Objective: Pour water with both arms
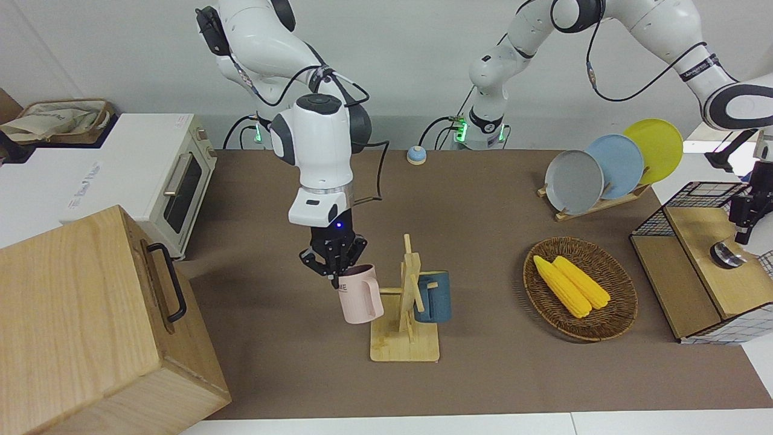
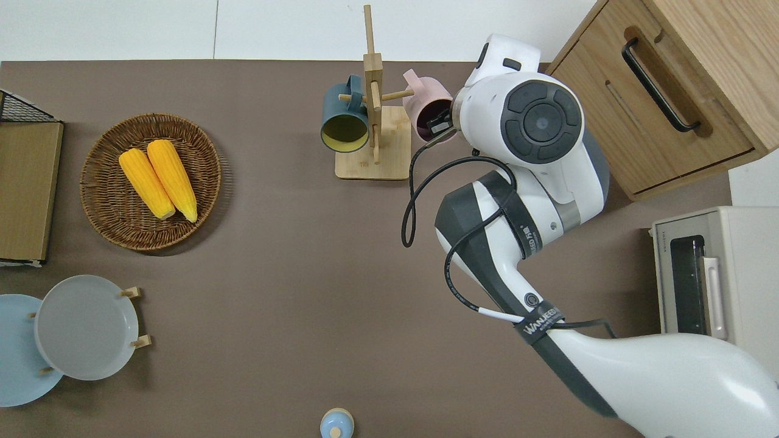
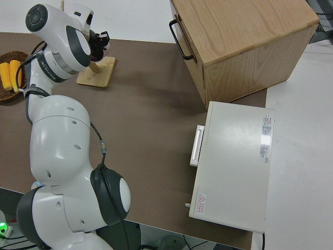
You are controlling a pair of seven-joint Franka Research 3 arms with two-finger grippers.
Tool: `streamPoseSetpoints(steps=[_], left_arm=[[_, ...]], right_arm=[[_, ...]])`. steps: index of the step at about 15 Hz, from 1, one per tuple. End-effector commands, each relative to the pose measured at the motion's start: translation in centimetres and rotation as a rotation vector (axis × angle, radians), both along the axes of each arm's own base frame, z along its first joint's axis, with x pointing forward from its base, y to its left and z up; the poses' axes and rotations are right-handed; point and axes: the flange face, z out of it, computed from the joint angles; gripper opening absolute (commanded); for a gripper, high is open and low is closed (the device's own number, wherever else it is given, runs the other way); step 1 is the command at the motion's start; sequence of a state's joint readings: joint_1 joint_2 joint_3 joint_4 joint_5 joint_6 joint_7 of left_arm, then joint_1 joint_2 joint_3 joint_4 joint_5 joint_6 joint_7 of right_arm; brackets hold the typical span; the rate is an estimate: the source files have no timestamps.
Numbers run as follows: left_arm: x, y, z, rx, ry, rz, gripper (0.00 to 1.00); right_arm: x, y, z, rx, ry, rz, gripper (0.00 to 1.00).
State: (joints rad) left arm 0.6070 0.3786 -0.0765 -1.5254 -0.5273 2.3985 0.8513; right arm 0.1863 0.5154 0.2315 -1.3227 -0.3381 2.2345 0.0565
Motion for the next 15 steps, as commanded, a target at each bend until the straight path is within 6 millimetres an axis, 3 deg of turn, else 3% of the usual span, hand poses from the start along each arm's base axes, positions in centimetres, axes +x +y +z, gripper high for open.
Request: streamPoseSetpoints(steps=[1, 10, 12, 15], left_arm=[[-0.1, -0.7, 4.0, 0.014, 0.022, 0.024, 0.0], [-1.0, -1.4, 8.0, 0.004, 0.055, 0.024, 0.0], [-1.2, -1.6, 8.5, 0.013, 0.086, 0.043, 0.0], [-1.3, -2.1, 10.5, 0.009, 0.111, 0.055, 0.0]], right_arm=[[0.0, -2.5, 1.6, -0.042, -0.003, 0.015, 0.0], [0.5, -7.6, 1.5, -0.092, 0.082, -0.028, 0.0], [0.9, -10.1, 1.5, -0.083, 0.101, -0.065, 0.0], [-0.1, -11.4, 1.2, -0.118, 0.217, -0.047, 0.0]])
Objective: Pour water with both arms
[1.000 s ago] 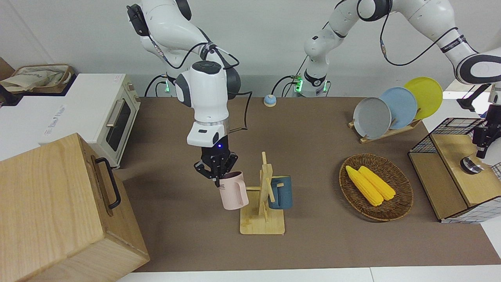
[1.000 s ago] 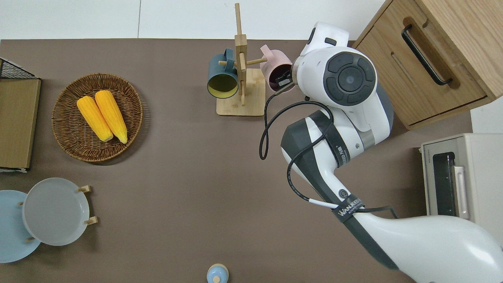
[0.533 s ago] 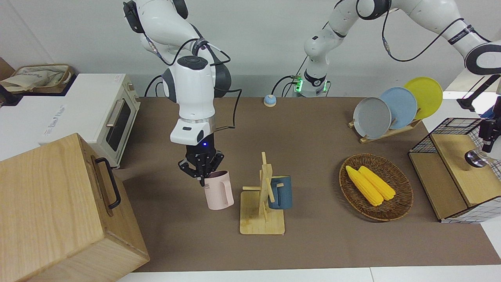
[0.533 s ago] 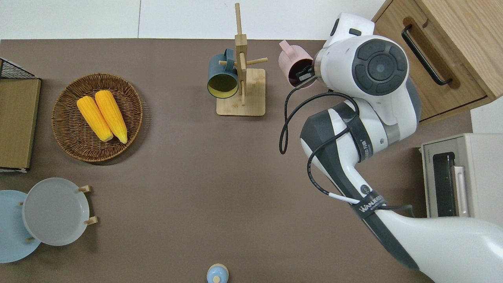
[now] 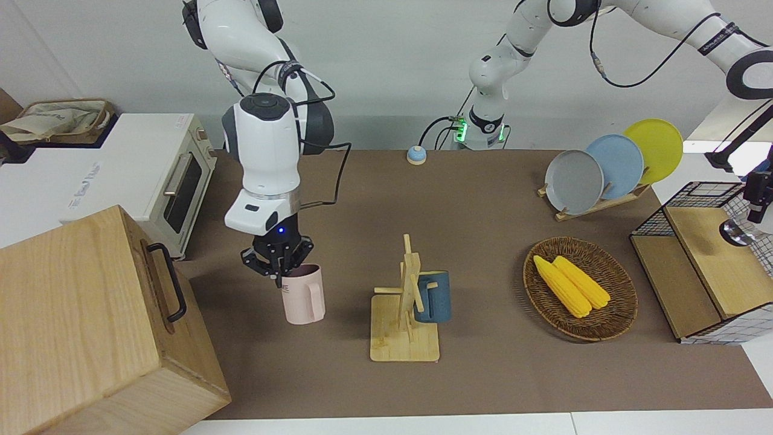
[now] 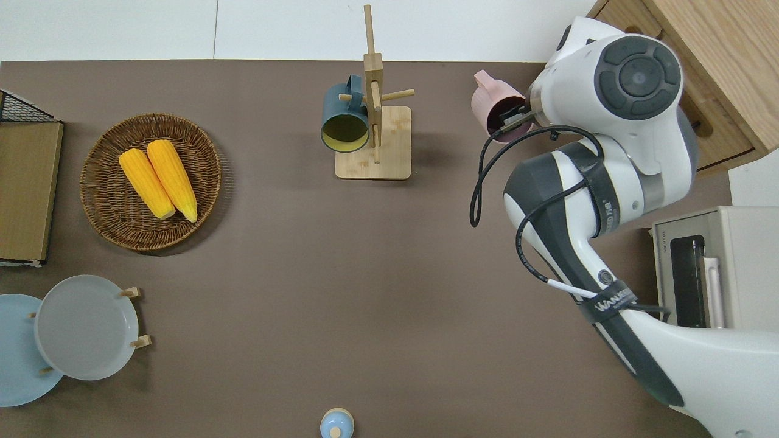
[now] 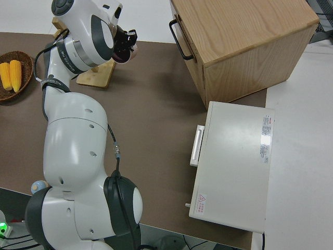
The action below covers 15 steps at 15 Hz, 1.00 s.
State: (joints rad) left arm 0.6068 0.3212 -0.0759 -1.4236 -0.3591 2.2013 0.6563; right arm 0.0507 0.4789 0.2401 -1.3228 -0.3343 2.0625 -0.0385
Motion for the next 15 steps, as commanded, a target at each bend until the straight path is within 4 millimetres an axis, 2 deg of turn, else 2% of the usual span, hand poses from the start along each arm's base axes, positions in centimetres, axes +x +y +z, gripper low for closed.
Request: streamPoseSetpoints(steps=[1, 4, 7, 10, 13, 15], left_arm=[[-0.7, -0.8, 4.0, 0.009, 0.024, 0.017, 0.0], [-1.5, -1.6, 5.8, 0.008, 0.033, 0.032, 0.0], [-2.0, -3.6, 8.1, 0.025, 0.038, 0.052, 0.0], [-2.9, -4.8, 9.3, 0.011, 0.069, 0.064, 0.0], [-3.7, -5.6, 10.1, -0.009, 0.097, 0.075, 0.0], [-3.9, -7.8, 10.5, 0.019, 0.13, 0.081, 0.0]], right_arm=[[-1.7, -1.5, 0.4, -0.035, 0.128, 0.035, 0.0], [-3.3, -1.6, -1.2, -0.013, 0.266, 0.011, 0.0], [-5.5, -1.0, -3.1, -0.006, 0.372, -0.014, 0.0], [-7.1, 0.4, -4.7, 0.081, 0.478, -0.161, 0.0], [-8.9, 4.9, -5.1, 0.094, 0.519, -0.235, 0.0], [-9.9, 7.8, -5.1, 0.132, 0.535, -0.311, 0.0]])
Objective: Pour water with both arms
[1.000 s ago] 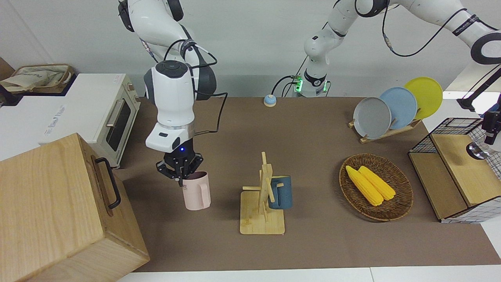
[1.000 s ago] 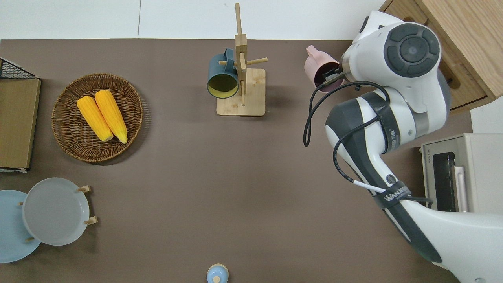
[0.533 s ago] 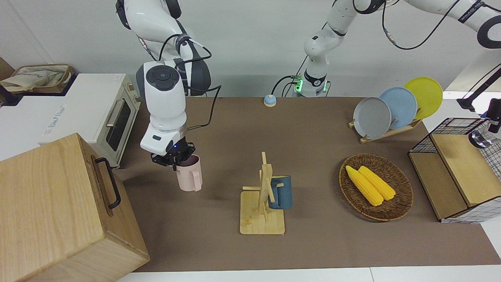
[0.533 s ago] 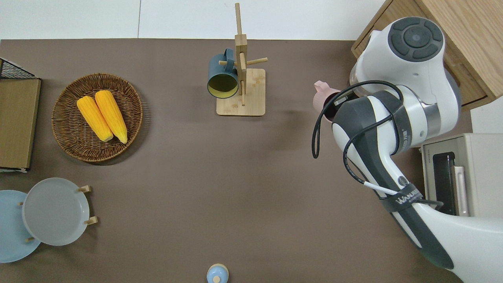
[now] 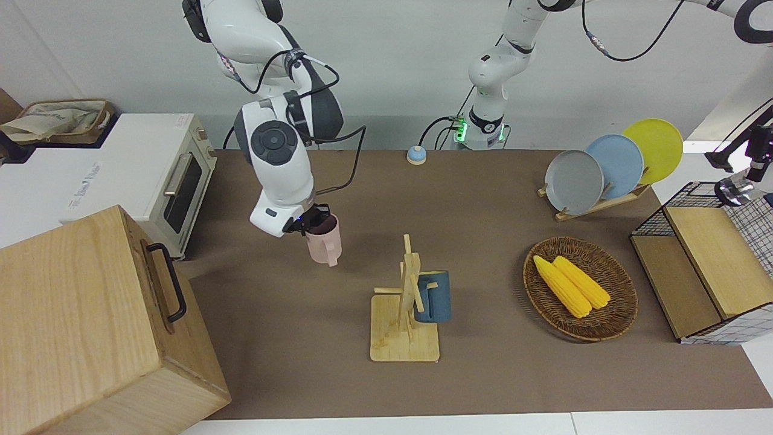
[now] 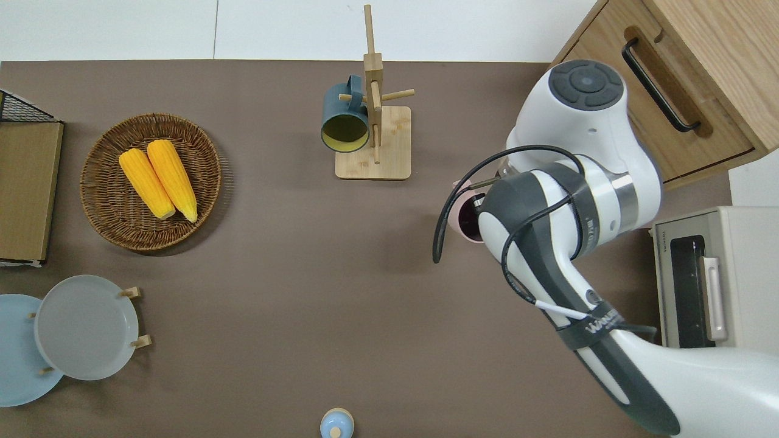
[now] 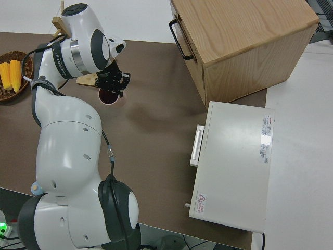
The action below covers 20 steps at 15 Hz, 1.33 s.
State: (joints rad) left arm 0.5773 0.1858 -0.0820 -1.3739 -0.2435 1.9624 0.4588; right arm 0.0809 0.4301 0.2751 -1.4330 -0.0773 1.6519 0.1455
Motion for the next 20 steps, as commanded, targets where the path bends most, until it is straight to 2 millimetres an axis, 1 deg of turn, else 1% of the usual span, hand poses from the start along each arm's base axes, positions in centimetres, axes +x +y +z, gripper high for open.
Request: streamPoseSetpoints(steps=[1, 3, 5, 6, 8, 9, 10, 12, 14, 15, 16, 18, 20], left_arm=[[-1.1, -3.6, 2.1, 0.034, 0.037, 0.041, 0.0], [-2.0, -5.5, 2.2, 0.018, 0.046, 0.059, 0.0], [-2.9, -7.5, 2.1, 0.025, 0.066, 0.073, 0.0], [-3.3, -8.5, 2.0, 0.026, 0.072, 0.077, 0.0], [-4.1, -10.6, 2.1, 0.017, 0.079, 0.087, 0.0], [-4.4, -11.5, 1.7, 0.016, 0.088, 0.095, 0.0], [-4.7, -12.9, 1.4, 0.018, 0.096, 0.1, 0.0], [-5.3, -14.8, 0.9, 0.01, 0.109, 0.113, 0.0], [-6.0, -16.9, 0.4, 0.007, 0.122, 0.109, 0.0], [-6.4, -17.6, 0.0, 0.008, 0.123, 0.11, 0.0], [-6.9, -18.4, -0.5, 0.011, 0.123, 0.107, 0.0], [-8.0, -20.3, -1.9, 0.022, 0.102, 0.113, 0.0], [-9.2, -22.0, -3.4, 0.034, 0.095, 0.111, 0.0]], right_arm=[[-2.8, 5.2, 0.4, 0.024, 0.038, -0.124, 0.0], [-4.0, 8.3, 0.6, 0.041, 0.05, -0.165, 0.0], [-5.4, 11.6, -0.1, 0.049, 0.078, -0.228, 0.0], [-5.9, 13.4, -0.1, 0.058, 0.08, -0.238, 0.0], [-6.3, 16.1, -0.3, 0.079, 0.089, -0.325, 0.0], [-6.7, 17.5, -0.4, 0.085, 0.087, -0.341, 0.0], [-7.4, 19.1, -1.0, 0.088, 0.09, -0.341, 0.0], [-7.8, 20.9, -2.2, 0.093, 0.09, -0.384, 0.0], [-8.8, 23.4, -3.4, 0.095, 0.085, -0.42, 0.0], [-9.0, 24.2, -3.8, 0.099, 0.089, -0.442, 0.0], [-9.1, 24.9, -3.8, 0.113, 0.109, -0.466, 0.0], [-9.0, 25.5, -3.4, 0.145, 0.149, -0.521, 0.0], [-9.5, 26.6, -3.5, 0.16, 0.169, -0.562, 0.0]])
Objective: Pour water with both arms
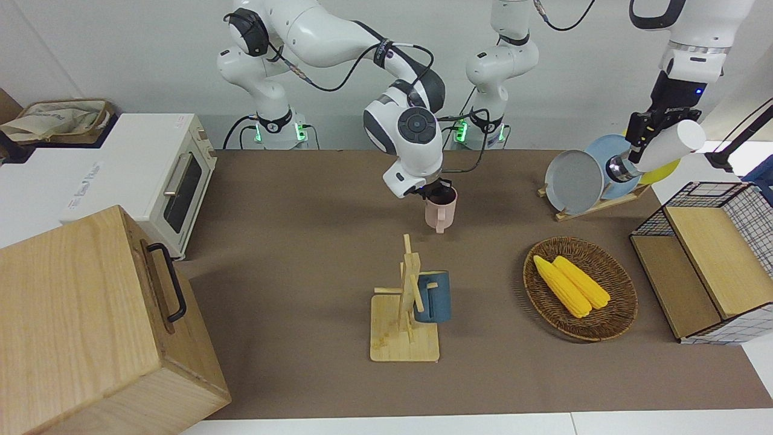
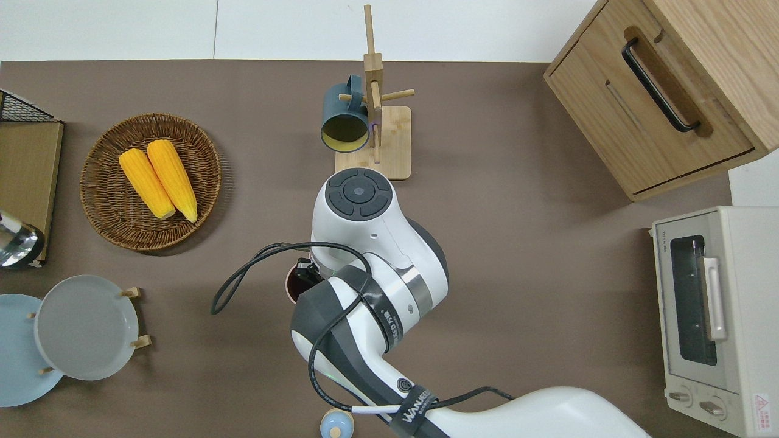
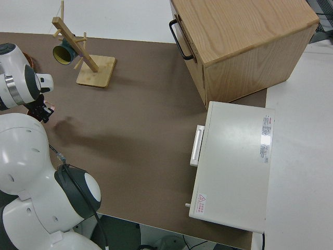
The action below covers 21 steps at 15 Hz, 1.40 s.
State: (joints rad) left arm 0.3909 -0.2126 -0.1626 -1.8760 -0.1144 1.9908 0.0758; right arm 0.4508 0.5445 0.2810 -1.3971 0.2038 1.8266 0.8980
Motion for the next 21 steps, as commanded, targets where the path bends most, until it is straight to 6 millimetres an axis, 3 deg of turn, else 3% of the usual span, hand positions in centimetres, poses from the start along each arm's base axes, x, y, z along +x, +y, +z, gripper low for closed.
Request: streamPoseSetpoints(steps=[1, 6, 15, 16, 18, 20, 21], left_arm=[[-3.7, -2.8, -1.9, 0.049, -0.043, 0.021, 0.0], [-4.6, -3.7, -3.0, 0.04, -0.029, 0.009, 0.0], [-4.9, -4.3, -4.9, 0.016, 0.0, -0.004, 0.0], [-4.9, -4.3, -4.9, 0.015, 0.0, -0.004, 0.0], [-4.9, -4.3, -4.9, 0.012, -0.001, -0.003, 0.0], [-4.9, -4.3, -4.9, 0.002, -0.003, -0.002, 0.0], [-4.8, -4.3, -5.0, 0.0, -0.002, -0.002, 0.0]], right_arm=[[0.2, 1.6, 0.4, 0.055, 0.034, -0.088, 0.0], [-0.2, 3.9, -2.5, 0.07, 0.027, -0.126, 0.0], [1.4, 3.6, -5.8, 0.083, 0.008, -0.157, 0.0], [1.2, 3.9, -5.8, 0.085, 0.005, -0.154, 0.039], [1.1, 4.0, -5.8, 0.085, 0.002, -0.151, 0.181], [1.0, 4.1, -5.7, 0.085, 0.002, -0.157, 0.636], [0.9, 4.3, -5.6, 0.083, 0.001, -0.154, 0.997]])
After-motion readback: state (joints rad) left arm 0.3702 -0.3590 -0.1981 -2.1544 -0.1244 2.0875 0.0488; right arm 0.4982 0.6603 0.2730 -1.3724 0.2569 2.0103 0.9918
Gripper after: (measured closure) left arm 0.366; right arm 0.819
